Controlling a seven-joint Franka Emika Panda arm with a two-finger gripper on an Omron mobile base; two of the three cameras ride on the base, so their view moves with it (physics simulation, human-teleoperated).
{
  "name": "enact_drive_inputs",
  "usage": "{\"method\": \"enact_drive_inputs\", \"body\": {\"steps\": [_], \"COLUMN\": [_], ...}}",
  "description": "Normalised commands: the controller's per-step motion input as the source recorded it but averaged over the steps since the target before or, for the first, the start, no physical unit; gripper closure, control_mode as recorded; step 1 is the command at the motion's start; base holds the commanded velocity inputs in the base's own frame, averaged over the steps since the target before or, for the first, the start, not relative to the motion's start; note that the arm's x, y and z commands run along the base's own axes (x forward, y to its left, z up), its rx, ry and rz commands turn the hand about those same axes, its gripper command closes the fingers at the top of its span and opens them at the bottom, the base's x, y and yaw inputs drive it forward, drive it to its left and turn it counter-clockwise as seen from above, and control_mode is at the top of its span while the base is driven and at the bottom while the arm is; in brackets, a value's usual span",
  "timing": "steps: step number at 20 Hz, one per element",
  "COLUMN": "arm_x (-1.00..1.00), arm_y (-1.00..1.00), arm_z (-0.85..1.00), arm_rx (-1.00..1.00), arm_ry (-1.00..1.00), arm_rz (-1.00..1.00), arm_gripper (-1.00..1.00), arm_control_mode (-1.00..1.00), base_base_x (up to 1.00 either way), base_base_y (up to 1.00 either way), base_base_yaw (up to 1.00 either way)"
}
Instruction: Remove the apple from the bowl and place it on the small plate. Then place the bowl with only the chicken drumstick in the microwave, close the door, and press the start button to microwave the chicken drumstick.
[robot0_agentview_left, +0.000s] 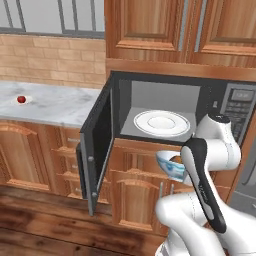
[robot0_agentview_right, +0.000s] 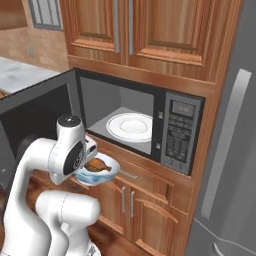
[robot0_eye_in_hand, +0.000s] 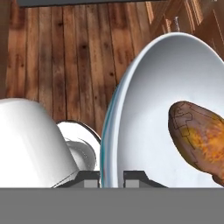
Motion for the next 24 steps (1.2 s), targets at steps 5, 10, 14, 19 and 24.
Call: {"method": "enact_drive_inputs", "body": {"steps": [5,10,14,19,24], "arm_x": [0.0,0.0,0.0,0.0,0.0], "arm_y": [0.0,0.0,0.0,0.0,0.0], "arm_z": [0.0,0.0,0.0,0.0,0.0], "arm_rx": [0.0,0.0,0.0,0.0,0.0], "arm_ry": [0.0,0.0,0.0,0.0,0.0], "arm_rz": [0.0,0.0,0.0,0.0,0.0], "arm_gripper": [1.0,1.0,1.0,1.0,1.0], "arm_control_mode": [1.0,1.0,1.0,1.0,1.0], "base_base_x": [0.04,0.1,0.08,0.01,0.02], "base_base_y": [-0.35,-0.53,-0.32,-0.56,-0.59], "base_base_yaw": [0.38,0.41,0.35,0.26,0.18]}}
